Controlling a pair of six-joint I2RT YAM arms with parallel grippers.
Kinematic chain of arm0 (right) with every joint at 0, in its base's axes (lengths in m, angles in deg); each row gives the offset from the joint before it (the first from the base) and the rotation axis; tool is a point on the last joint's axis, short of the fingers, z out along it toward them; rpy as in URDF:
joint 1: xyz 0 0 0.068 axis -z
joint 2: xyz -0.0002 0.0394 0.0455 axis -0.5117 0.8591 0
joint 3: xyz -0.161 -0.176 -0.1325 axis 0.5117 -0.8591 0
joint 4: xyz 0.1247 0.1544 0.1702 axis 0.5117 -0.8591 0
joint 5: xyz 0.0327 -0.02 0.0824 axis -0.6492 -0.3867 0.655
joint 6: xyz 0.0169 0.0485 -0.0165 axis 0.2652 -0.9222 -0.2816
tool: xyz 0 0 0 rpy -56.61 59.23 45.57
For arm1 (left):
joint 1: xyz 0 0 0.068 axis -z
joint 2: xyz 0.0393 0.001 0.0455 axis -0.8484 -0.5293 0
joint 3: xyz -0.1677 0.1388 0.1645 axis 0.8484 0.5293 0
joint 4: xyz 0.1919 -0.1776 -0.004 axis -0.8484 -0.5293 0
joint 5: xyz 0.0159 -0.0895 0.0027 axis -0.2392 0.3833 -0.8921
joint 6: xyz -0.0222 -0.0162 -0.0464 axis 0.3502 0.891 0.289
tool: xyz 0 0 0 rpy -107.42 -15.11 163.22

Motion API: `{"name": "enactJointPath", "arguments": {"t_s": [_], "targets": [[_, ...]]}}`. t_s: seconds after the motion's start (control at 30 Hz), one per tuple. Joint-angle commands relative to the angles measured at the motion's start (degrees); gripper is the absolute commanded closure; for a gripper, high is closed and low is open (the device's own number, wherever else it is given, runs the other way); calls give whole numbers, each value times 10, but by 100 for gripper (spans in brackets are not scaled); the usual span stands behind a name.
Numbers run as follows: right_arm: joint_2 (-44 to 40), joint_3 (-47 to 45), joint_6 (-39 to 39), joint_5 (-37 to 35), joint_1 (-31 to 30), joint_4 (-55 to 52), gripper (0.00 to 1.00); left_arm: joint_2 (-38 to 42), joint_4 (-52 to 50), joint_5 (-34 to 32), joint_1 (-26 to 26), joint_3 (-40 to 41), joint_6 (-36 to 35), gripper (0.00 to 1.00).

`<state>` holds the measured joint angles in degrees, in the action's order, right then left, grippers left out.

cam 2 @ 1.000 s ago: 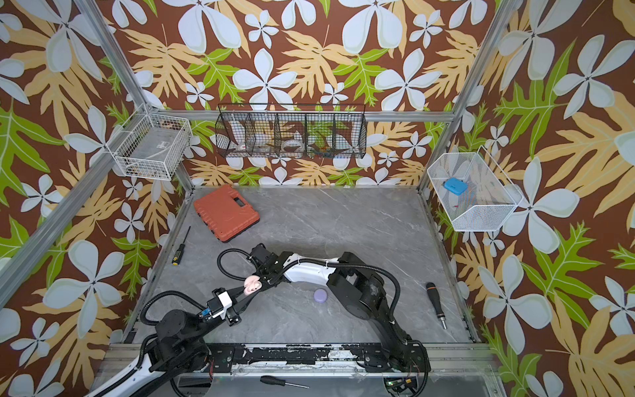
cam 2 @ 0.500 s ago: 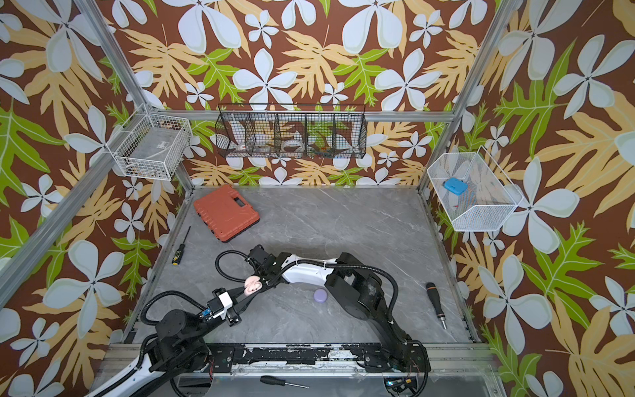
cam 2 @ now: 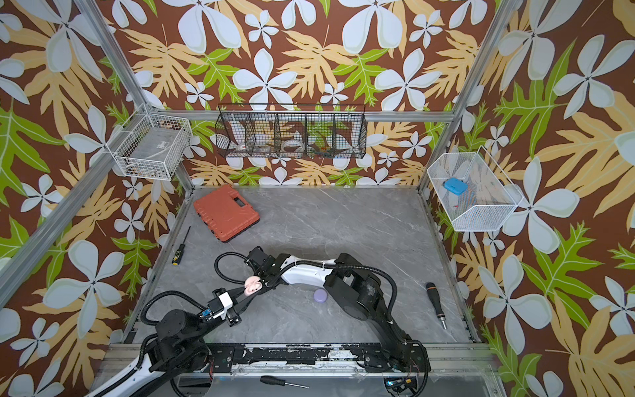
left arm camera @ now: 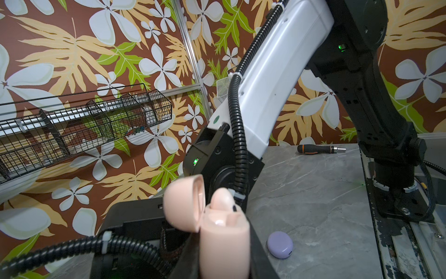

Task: Insert wireless bluetooth earbuds into charging case
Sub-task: Pick up the wireless bluetooth earbud from the center of the table.

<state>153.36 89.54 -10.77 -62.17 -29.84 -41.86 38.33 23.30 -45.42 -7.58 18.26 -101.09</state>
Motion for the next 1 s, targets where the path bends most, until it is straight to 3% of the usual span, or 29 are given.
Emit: {"name": "enactJointPath", "arguments": {"t_s": [0.0, 0.57, 0.77, 0.97], "targets": [[1, 0, 1, -11, 0, -7, 79, 51, 9, 2, -1, -2, -3, 100], [-2, -3, 4, -18, 0, -5, 84, 51, 6, 3, -1, -2, -4, 100], [-2, 6, 5, -22, 0, -4, 75, 50, 4, 5, -1, -2, -5, 100], [3, 17, 3, -21, 0, -6, 75, 51, 3, 5, -1, -2, -5, 100]]}}
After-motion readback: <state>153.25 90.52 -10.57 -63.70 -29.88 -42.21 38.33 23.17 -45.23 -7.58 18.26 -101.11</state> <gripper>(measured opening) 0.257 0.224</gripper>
